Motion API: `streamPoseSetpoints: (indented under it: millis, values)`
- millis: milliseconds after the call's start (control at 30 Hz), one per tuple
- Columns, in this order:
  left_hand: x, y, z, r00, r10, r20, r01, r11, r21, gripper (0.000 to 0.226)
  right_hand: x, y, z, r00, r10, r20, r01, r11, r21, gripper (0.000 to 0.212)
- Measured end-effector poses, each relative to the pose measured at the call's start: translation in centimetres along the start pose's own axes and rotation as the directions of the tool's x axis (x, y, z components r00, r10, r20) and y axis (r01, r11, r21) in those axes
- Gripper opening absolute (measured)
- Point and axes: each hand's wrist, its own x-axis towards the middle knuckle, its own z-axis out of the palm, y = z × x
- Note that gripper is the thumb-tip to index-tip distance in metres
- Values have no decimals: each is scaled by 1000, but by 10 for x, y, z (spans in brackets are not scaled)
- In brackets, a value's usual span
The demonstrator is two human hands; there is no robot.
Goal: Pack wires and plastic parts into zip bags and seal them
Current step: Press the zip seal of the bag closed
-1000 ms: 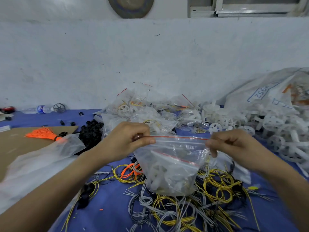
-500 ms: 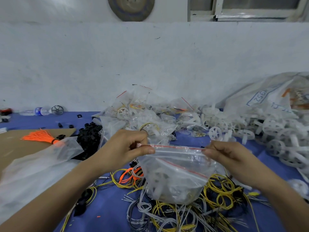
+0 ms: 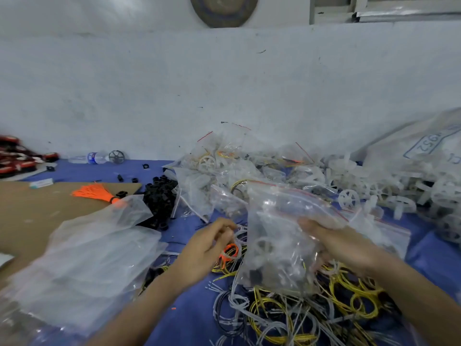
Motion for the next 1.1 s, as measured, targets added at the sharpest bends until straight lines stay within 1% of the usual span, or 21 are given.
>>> streamPoseSetpoints:
  millis: [33, 67, 133, 167, 200, 233, 267, 300, 333, 400, 433, 500, 567, 667, 700, 800, 833, 900, 1000, 1033, 1100]
  values:
    - [-9, -20, -9, 1000, -25, -15, 28, 984, 178, 15, 10, -14, -4, 1000, 22, -7, -20, 982, 188, 33]
    - [-18, -37, -20, 996, -68, -52, 81, 940, 330, 20, 22, -27, -9, 999, 45, -19, -34, 928, 372, 29]
    - [-31, -65, -42, 957, -201, -208, 280, 819, 501, 37, 43, -62, -15, 997, 39, -59, 11, 737, 676, 17]
    - [-35, -75, -53, 917, -270, -295, 394, 734, 554, 48, 55, -77, -18, 996, 6, -85, 64, 612, 788, 19]
    - [-39, -84, -64, 867, -358, -348, 499, 621, 604, 56, 64, -92, -21, 994, -16, -106, 101, 473, 875, 28]
    - [-43, -91, -75, 807, -461, -369, 580, 502, 641, 61, 72, -103, -21, 992, -25, -126, 126, 372, 919, 48]
    - [-47, -98, -85, 739, -563, -369, 638, 410, 652, 66, 76, -110, -20, 992, -20, -122, 122, 325, 938, 69]
    - [-51, -105, -93, 675, -648, -352, 677, 355, 644, 70, 79, -110, -14, 994, 5, -107, 99, 327, 940, 82]
    - [-55, -112, -100, 636, -702, -321, 695, 339, 634, 73, 78, -107, -4, 997, 14, -73, 63, 358, 931, 85]
    - [-62, -122, -106, 645, -716, -267, 672, 364, 645, 68, 74, -85, 23, 999, 32, -8, -6, 439, 899, 74]
    - [-65, -124, -107, 669, -690, -277, 654, 368, 661, 57, 73, -69, 35, 999, 50, 14, -35, 456, 889, 65]
    - [-66, -122, -108, 699, -620, -356, 657, 362, 661, 31, 66, -39, 57, 995, 94, 45, -83, 450, 889, 50]
    - [-63, -118, -111, 705, -559, -437, 680, 359, 639, 19, 60, -9, 69, 989, 132, 72, -121, 408, 905, 40]
    - [-50, -112, -119, 719, -498, -484, 685, 389, 616, 18, 52, 21, 80, 966, 174, 191, -241, 346, 907, 39]
    - [-45, -111, -119, 722, -525, -450, 678, 408, 612, 20, 48, 28, 83, 960, 177, 218, -267, 337, 903, 40]
    - [-39, -119, -109, 704, -659, -263, 627, 405, 665, 47, 37, 36, 90, 953, 176, 245, -293, 337, 895, 36]
    - [-40, -124, -104, 707, -657, -264, 618, 392, 682, 52, 32, 38, 91, 950, 179, 257, -305, 334, 892, 36]
    - [-46, -133, -102, 721, -589, -366, 640, 361, 678, 44, 24, 43, 95, 940, 200, 277, -332, 342, 879, 34]
    - [-52, -138, -107, 683, -533, -499, 728, 446, 521, 17, 12, 52, 98, 936, 237, 261, -335, 370, 867, 33]
    - [-52, -136, -111, 660, -536, -526, 751, 480, 454, 14, 9, 52, 99, 937, 245, 251, -329, 370, 869, 33]
    - [-47, -125, -119, 626, -505, -594, 770, 524, 364, 20, 4, 51, 98, 939, 250, 236, -315, 355, 880, 35]
